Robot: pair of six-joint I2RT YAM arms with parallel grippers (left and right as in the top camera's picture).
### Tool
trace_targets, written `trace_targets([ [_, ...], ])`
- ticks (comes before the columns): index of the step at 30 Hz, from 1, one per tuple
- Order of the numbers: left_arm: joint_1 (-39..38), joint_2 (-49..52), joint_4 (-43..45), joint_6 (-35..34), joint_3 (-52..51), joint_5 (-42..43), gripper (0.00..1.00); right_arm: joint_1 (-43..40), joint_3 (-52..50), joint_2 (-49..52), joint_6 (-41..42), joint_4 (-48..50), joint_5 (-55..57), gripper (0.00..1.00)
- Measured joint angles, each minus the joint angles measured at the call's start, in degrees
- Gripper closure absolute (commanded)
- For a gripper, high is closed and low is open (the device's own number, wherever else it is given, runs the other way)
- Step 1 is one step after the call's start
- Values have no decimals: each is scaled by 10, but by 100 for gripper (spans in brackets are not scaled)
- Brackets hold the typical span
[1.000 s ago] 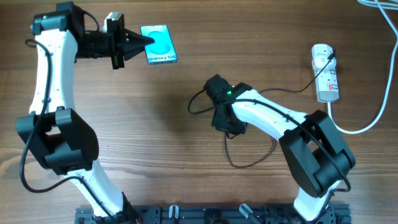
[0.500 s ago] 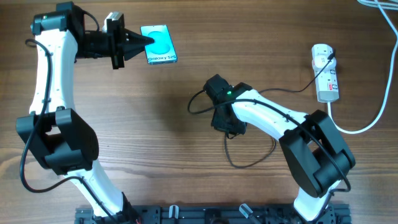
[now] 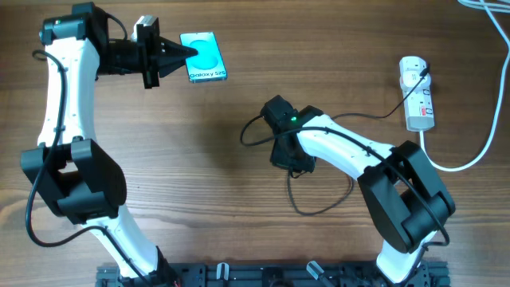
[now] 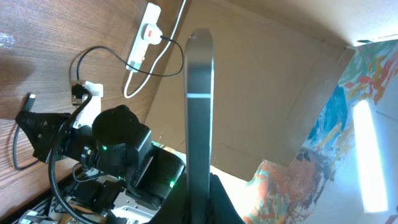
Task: Plug charger to phone and switch on socket
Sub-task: 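Lift the plug with the right gripper toward the phone's bottom port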
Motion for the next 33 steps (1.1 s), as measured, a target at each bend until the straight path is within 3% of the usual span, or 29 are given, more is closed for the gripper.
trace_targets([
  [8, 0, 0, 5, 14, 0, 0, 96, 0, 12, -8, -66, -3, -35, 96],
  [14, -17, 0, 80, 46, 0, 26, 96, 5, 24, -262, -176, -83, -94, 96],
  [20, -53, 0, 123, 96, 0, 33, 96, 63, 25, -338, -199, -104, -105, 96],
  [23, -88, 0, 125, 131, 0, 12, 96, 72, 25, -338, -197, -104, -100, 95],
  [26, -116, 0, 129, 146, 0, -61, 96, 72, 26, -338, -192, -103, -96, 95],
  [33, -130, 0, 134, 115, 0, -148, 96, 72, 78, -337, -175, -93, -94, 95],
])
